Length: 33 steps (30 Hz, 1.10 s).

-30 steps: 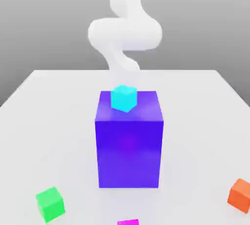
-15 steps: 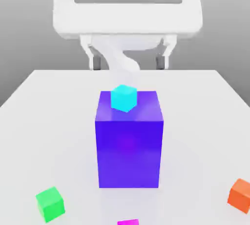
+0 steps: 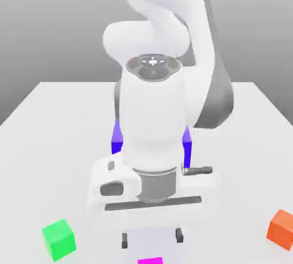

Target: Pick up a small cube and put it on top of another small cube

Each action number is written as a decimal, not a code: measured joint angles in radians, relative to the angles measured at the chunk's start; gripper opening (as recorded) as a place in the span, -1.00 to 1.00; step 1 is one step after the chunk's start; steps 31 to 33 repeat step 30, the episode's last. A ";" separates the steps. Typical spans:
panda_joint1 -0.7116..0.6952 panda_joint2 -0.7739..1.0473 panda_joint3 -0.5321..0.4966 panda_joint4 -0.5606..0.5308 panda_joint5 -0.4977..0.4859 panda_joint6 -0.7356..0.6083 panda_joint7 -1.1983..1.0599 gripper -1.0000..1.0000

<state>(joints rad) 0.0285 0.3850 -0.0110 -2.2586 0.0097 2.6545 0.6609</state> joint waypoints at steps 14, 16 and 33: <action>0.000 0.056 0.001 0.009 0.001 0.035 -0.002 -1.00; -0.015 -0.015 -0.017 -0.016 0.006 -0.009 0.014 -1.00; -0.201 -0.070 -0.179 -0.167 0.139 0.077 0.143 1.00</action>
